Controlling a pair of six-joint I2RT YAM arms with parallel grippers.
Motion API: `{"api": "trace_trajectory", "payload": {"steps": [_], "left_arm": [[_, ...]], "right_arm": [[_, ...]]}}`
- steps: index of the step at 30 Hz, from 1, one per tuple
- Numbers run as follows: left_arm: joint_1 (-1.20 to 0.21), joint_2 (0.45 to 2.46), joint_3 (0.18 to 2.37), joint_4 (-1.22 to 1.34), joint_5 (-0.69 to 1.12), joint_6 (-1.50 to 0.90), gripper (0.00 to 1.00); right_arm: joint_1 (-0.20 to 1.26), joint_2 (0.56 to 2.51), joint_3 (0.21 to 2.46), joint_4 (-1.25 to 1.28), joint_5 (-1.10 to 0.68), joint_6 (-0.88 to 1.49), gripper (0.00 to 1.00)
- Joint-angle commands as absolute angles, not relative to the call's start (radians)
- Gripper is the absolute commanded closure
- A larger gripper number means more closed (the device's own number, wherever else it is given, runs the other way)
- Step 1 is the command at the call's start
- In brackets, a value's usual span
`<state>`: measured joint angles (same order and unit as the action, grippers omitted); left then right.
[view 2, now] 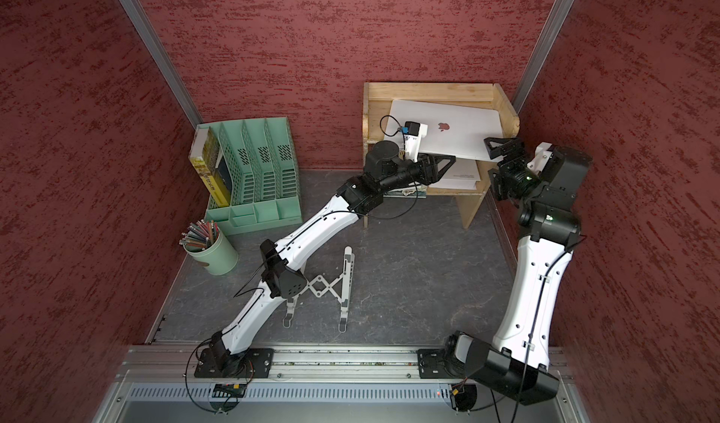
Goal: Close the laptop lid and set it aside
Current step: Place the laptop on the shelf.
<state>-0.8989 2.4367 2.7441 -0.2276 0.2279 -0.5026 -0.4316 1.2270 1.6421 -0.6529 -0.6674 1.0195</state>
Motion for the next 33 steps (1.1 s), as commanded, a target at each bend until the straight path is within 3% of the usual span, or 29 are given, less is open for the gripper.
{"api": "trace_trajectory", "payload": {"steps": [1,11,13,16,19,22,28,30,33], "left_arm": [[-0.854,2.445,2.769,-0.159,0.161,-0.516,0.44],[-0.870,2.422,2.751,-0.205,0.188,-0.466,0.44],[-0.872,2.412,2.735,-0.204,0.195,-0.462,0.44],[-0.879,2.394,2.705,-0.207,0.197,-0.446,0.43],[-0.882,2.384,2.690,-0.218,0.201,-0.437,0.42],[-0.886,2.366,2.662,-0.215,0.209,-0.430,0.42],[-0.937,2.306,2.590,-0.233,0.200,-0.357,0.41],[-0.954,2.274,2.541,-0.231,0.193,-0.346,0.39],[-0.984,2.197,2.424,-0.195,0.167,-0.327,0.38]], "right_arm": [[-0.428,1.210,1.671,-0.659,-0.664,0.988,0.02],[-0.427,1.289,1.685,-0.562,-0.732,1.054,0.18],[-0.427,1.314,1.698,-0.546,-0.740,1.066,0.32],[-0.427,1.351,1.715,-0.511,-0.751,1.090,0.70],[-0.425,1.385,1.741,-0.504,-0.757,1.101,0.89],[-0.422,1.414,1.765,-0.501,-0.758,1.104,0.94],[-0.417,1.471,1.805,-0.497,-0.766,1.111,0.95],[-0.416,1.481,1.794,-0.493,-0.769,1.115,0.92],[-0.413,1.475,1.747,-0.459,-0.786,1.127,0.78]]}}
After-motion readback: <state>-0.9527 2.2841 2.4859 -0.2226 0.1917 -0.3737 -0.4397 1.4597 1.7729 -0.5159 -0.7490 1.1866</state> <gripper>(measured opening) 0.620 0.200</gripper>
